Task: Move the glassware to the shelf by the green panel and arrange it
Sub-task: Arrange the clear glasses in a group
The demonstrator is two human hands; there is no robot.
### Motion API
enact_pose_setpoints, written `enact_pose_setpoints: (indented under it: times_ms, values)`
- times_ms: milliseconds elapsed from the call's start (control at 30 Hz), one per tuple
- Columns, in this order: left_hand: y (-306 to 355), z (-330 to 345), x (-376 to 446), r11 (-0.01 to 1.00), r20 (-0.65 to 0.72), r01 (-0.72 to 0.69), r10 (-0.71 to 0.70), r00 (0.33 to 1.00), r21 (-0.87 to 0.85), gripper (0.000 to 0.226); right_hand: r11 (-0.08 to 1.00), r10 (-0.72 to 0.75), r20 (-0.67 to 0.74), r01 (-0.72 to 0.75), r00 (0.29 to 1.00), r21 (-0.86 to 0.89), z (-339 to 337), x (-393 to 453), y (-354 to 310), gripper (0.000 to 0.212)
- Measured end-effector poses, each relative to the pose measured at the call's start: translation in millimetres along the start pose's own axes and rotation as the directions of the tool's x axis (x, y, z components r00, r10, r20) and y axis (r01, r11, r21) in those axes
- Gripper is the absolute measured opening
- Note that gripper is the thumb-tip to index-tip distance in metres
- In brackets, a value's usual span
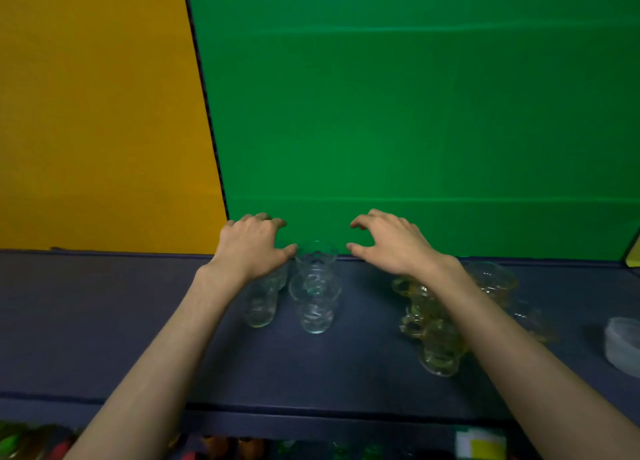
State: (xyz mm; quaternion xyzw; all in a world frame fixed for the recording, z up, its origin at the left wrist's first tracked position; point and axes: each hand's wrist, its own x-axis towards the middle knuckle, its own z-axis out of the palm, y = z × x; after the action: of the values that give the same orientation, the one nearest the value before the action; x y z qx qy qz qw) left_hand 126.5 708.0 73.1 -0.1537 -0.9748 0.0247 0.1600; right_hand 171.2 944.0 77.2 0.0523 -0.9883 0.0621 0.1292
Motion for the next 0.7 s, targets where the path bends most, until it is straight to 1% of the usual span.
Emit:
enact_pose_setpoints:
  times_ms: [133,300,500,633,700]
  values:
    - [-34,13,12,0.998,0.057,-0.015,0.018,0.998,-0.054,0.072,0.998,0.063,0.022,-0.063,0.998,-0.004,12,17,-37,0.058]
    - [-54,30,25,0.994,0.145,-0.047,0.061,0.988,-0.097,0.083,0.988,0.149,0.047,-0.147,0.988,-0.053,22,34,-65,0.064]
    - [-56,46,35,0.984,0.197,-0.054,0.087,0.977,-0.168,0.086,0.965,0.246,0.133,-0.230,0.960,-0.123,36,48,-82,0.083]
    - [-51,57,38,0.973,0.213,-0.043,0.092,0.973,-0.225,0.090,0.951,0.300,0.157,-0.281,0.941,-0.132,47,52,-84,0.088]
    - [-51,59,39,0.962,0.208,-0.019,0.078,0.975,-0.272,0.090,0.948,0.310,0.158,-0.293,0.937,-0.124,52,53,-84,0.087]
